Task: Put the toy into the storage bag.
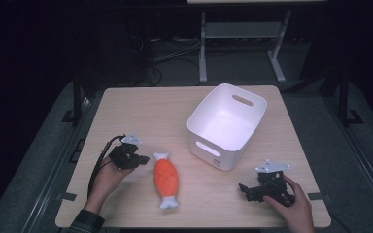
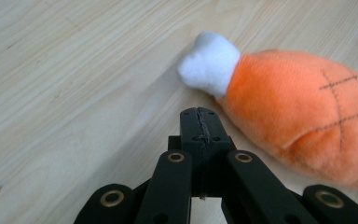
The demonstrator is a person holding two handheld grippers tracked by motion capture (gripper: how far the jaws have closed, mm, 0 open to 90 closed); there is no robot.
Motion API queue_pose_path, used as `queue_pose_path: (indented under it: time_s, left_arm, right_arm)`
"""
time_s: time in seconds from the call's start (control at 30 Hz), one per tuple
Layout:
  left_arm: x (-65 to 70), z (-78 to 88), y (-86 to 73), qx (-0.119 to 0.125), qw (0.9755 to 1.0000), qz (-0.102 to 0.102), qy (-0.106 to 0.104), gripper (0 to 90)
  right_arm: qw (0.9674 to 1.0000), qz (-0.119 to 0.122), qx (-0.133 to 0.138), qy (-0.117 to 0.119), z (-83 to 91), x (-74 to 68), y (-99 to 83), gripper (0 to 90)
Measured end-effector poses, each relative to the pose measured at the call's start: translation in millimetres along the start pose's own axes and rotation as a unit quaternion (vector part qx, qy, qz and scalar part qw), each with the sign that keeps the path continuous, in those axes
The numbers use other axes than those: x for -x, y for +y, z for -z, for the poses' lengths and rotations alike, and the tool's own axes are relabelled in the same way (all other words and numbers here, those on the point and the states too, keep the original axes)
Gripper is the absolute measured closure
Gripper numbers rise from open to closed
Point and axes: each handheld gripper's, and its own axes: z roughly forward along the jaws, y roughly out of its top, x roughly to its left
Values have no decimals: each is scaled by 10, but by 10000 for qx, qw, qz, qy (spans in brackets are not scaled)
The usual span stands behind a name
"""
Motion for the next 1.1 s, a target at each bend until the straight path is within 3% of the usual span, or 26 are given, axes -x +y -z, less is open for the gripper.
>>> queue_pose_path:
  time_s: [0.23,0.67,1.1]
  left_arm:
    - [31,-96,82,-97,9999,-97,16,898]
    - [66,-223,161,-103,9999,-75,-63,898]
    - [162,-359,343,-156,9993,-299,-155,898]
  right_arm:
    - [10000,2,-1,1,0,0,0,0]
    - [10000,2,0,1,0,0,0,0]
    - [10000,-1,-1,0,0,0,0,0]
